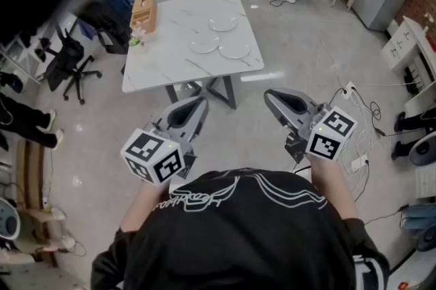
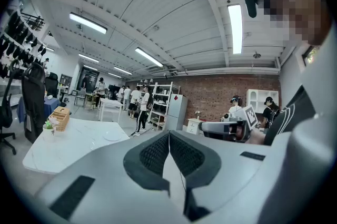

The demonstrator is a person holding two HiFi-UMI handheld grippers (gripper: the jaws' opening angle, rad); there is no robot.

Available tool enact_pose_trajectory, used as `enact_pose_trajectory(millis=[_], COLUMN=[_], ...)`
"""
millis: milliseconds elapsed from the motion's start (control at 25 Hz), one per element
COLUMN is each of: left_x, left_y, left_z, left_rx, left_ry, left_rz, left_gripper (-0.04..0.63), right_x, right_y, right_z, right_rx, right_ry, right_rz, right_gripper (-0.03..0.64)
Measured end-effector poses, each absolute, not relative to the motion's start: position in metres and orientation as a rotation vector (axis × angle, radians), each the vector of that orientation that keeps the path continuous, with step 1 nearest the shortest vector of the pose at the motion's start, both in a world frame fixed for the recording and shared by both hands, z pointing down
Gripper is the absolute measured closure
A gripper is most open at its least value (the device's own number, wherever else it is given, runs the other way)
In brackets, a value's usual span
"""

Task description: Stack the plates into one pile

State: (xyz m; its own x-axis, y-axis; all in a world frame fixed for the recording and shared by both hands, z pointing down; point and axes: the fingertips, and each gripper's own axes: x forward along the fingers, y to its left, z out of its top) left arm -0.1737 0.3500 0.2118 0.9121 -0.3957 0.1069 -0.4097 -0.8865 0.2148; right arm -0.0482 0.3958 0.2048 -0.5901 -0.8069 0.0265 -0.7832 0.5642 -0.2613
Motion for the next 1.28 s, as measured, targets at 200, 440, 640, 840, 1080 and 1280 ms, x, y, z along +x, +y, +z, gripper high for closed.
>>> enact_pose_trajectory(millis=[200,440,640,840,1080,1280], left_x=[-0.171,-0.165,-0.159,-0.148,-0.117,-0.088], left_y=[0.354,0.353,0.346,0.326,0.252,0.186], left_z=[0.21,0.222,0.238,0.259,0.289,0.336], left_rx=[2.847,2.849,2.825,2.805,2.757,2.687], left_ry=[-0.618,-0.621,-0.616,-0.607,-0.592,-0.544], left_rz=[0.093,0.134,0.155,0.18,0.271,0.376], left_gripper=[0.571,0.571,0.571,0.571,0.571,0.571], right_x=[-0.043,-0.041,-0.035,-0.014,0.016,0.043], right_y=[0.399,0.396,0.39,0.371,0.3,0.239], right_z=[0.208,0.222,0.238,0.264,0.291,0.333], right_rx=[-1.392,-1.395,-1.421,-1.486,-1.501,-1.533], right_ry=[2.681,2.696,2.719,2.686,2.688,2.642], right_rz=[-0.395,-0.431,-0.464,-0.529,-0.633,-0.786], right_gripper=[0.591,0.584,0.422,0.386,0.37,0.37])
